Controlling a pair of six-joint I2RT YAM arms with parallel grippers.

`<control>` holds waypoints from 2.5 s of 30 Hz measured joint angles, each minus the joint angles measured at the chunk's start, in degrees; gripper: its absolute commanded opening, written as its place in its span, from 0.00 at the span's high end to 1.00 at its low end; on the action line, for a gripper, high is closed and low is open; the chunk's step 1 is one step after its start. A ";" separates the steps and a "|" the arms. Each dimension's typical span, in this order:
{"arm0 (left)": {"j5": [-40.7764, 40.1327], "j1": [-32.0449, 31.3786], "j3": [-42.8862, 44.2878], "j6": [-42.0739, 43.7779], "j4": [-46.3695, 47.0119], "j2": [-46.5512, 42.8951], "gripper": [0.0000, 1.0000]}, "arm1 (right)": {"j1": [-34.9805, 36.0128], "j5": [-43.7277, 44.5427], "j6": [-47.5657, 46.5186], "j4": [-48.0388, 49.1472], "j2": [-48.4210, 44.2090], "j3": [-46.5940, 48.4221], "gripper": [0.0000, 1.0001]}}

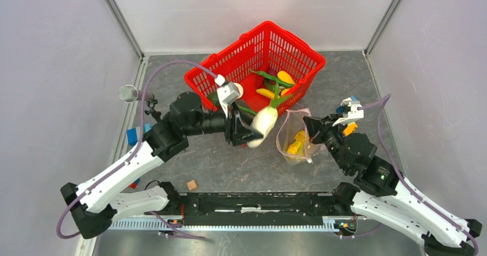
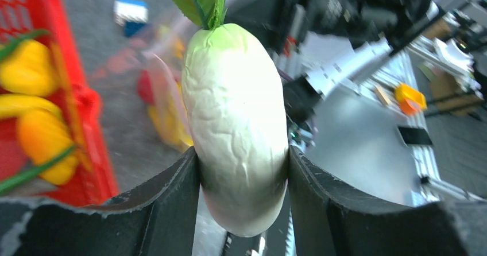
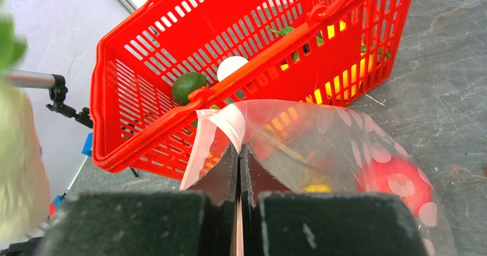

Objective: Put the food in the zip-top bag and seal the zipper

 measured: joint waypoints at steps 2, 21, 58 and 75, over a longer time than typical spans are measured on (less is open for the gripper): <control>1.73 -2.08 -3.08 -1.11 -0.04 -1.95 0.61 | 0.00 0.02 -0.02 0.50 -0.15 -0.11 1.00; -4.92 -10.99 -0.09 -12.24 -9.22 12.57 0.71 | 0.00 -7.15 -3.39 5.20 1.60 -1.22 1.00; -22.38 -10.29 26.64 -4.83 -18.47 32.94 0.12 | -0.09 3.19 -1.31 2.40 -8.55 -3.56 1.00; -28.79 -10.10 14.93 -1.81 -10.49 12.09 0.02 | -0.04 1.62 -15.56 6.38 -5.73 4.70 1.00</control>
